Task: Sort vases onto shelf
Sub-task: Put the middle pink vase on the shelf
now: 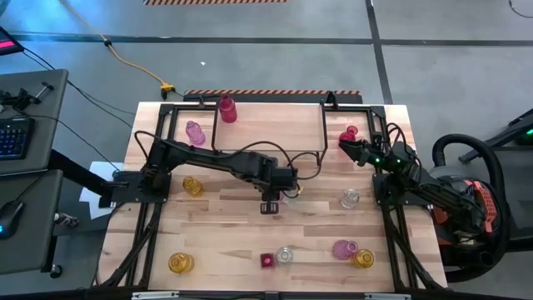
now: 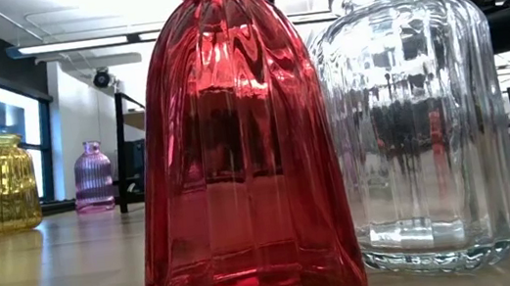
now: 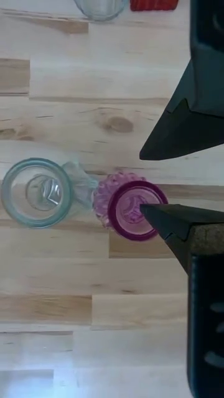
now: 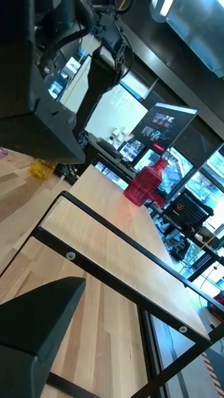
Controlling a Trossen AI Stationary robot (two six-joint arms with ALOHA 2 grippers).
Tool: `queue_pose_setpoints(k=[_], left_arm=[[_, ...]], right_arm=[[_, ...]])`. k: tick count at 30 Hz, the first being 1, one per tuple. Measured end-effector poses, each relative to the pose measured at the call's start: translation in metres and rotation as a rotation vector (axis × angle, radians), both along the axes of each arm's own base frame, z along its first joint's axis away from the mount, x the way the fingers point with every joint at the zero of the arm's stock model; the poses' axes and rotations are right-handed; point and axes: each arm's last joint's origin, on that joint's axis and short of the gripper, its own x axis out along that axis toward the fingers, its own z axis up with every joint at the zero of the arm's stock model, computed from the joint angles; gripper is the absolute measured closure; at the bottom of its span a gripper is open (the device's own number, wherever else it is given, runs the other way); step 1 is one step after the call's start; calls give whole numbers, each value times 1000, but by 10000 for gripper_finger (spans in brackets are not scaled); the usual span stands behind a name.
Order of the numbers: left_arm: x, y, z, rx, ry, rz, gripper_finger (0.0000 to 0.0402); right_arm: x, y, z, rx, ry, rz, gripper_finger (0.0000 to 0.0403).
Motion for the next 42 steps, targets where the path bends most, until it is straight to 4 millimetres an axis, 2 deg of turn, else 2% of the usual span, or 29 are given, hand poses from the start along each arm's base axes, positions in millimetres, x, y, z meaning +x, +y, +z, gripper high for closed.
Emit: queue_pose_setpoints(k=[33,39,42], left_arm=[[7,12,-11,-56,14,-17,288],[6,15,-30,-108,38,3,289],[6,15,-30,-135,29,2,289]], right_arm=[[0,0,0,0,0,1,100],[0,0,0,4,-2,0,100],[0,0,0,4,-2,1,100]])
